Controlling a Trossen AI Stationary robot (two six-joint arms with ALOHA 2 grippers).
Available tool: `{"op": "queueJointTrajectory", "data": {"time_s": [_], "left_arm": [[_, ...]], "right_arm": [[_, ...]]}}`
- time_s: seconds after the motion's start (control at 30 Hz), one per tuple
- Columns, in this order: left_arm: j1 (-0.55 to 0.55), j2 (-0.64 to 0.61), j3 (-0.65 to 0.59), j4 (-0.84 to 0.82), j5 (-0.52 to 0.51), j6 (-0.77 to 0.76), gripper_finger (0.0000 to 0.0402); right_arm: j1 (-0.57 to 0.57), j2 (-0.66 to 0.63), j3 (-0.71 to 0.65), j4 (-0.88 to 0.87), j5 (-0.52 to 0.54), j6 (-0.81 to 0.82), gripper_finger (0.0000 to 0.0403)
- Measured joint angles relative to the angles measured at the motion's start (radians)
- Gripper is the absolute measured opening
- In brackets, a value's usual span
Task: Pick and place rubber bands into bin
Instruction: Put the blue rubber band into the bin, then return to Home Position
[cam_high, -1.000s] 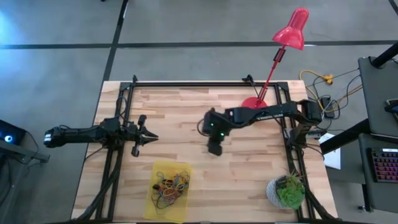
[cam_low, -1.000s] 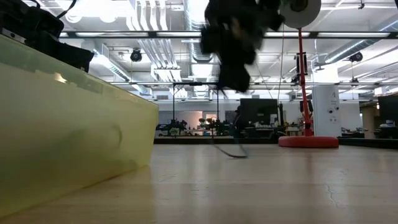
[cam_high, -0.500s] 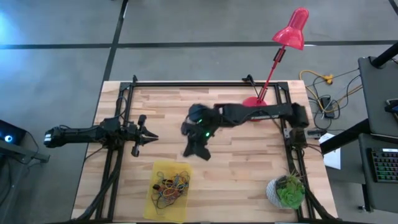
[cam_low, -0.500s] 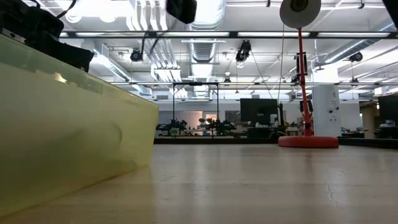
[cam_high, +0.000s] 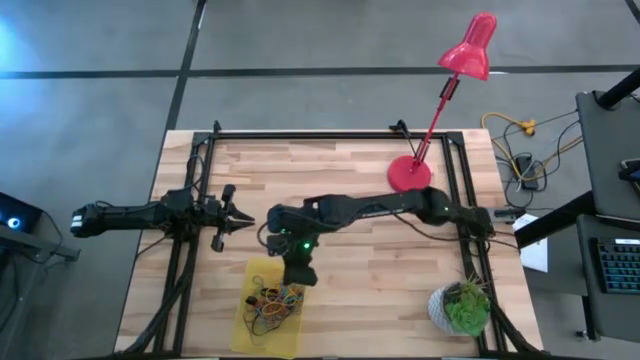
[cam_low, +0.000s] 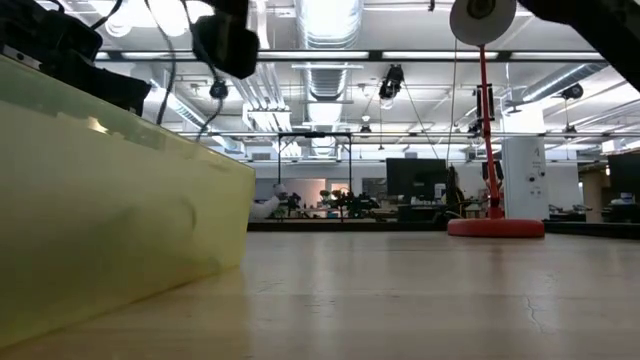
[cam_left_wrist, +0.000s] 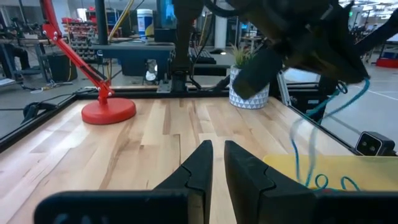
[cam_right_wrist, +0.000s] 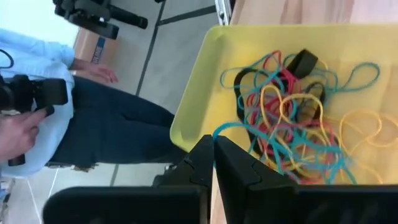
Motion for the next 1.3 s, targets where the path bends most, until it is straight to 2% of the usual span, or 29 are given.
{"op": "queueJointTrajectory", "data": {"time_s": [0.1, 0.27, 0.63, 0.73, 0.83, 0.97, 1.07, 1.17, 1.3], "left_arm": [[0.000, 0.001, 0.000, 0.000, 0.000, 0.000, 0.0026], [0.000, 0.001, 0.000, 0.000, 0.000, 0.000, 0.0026], [0.000, 0.001, 0.000, 0.000, 0.000, 0.000, 0.0026], [0.000, 0.000, 0.000, 0.000, 0.000, 0.000, 0.0026], [0.000, 0.000, 0.000, 0.000, 0.000, 0.000, 0.0026], [0.000, 0.002, 0.000, 0.000, 0.000, 0.000, 0.0026], [0.000, 0.000, 0.000, 0.000, 0.000, 0.000, 0.0026], [0.000, 0.001, 0.000, 0.000, 0.000, 0.000, 0.0026], [0.000, 0.002, 0.000, 0.000, 0.000, 0.000, 0.0026]], "right_arm": [[0.002, 0.048, 0.060, 0.000, 0.000, 0.023, 0.0009], [0.003, 0.073, 0.055, -0.045, 0.002, 0.074, 0.0019], [0.019, 0.043, 0.059, -0.151, 0.101, -0.033, 0.0155], [0.029, -0.003, 0.059, -0.200, 0.202, -0.106, 0.0174], [0.042, -0.062, 0.059, -0.239, 0.292, -0.178, 0.0178], [0.051, -0.149, 0.054, -0.295, 0.290, -0.264, 0.0168], [0.055, -0.209, 0.033, -0.326, 0.341, -0.271, 0.0153], [0.059, -0.282, -0.040, -0.329, 0.441, -0.233, 0.0139], [0.075, -0.418, -0.248, -0.326, 0.549, -0.169, 0.0125]]}}
